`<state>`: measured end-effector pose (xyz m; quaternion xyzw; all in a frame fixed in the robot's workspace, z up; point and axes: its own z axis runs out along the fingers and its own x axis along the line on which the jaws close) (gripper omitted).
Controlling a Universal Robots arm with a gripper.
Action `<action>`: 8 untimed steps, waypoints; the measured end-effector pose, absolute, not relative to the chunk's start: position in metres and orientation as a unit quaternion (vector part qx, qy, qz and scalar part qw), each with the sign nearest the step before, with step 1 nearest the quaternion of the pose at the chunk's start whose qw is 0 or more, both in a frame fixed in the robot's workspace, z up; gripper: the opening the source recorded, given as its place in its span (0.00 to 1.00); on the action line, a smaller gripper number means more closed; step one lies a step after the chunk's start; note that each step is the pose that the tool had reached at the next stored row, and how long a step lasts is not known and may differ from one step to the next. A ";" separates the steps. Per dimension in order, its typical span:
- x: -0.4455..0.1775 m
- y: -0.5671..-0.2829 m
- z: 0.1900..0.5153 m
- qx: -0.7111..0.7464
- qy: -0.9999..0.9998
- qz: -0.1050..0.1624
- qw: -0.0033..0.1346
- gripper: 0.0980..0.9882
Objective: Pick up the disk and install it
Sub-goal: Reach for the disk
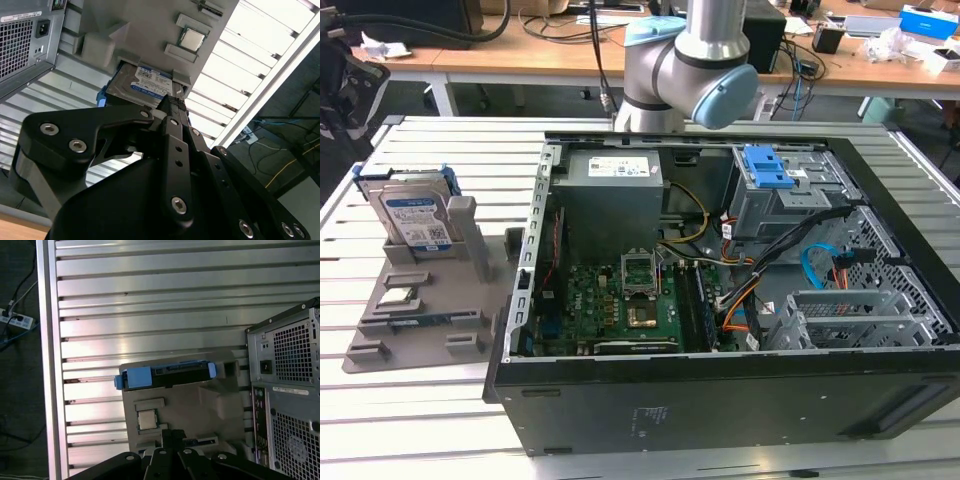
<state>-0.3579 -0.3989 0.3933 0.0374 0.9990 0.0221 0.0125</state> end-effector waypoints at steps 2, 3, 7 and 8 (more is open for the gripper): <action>-0.363 -0.399 0.393 0.037 0.999 0.022 0.012 0.01; -0.365 -0.399 0.393 0.037 0.999 0.022 0.012 0.01; -0.372 -0.399 0.393 0.037 0.999 0.022 0.012 0.01; -0.374 -0.399 0.393 0.037 0.999 0.022 0.012 0.01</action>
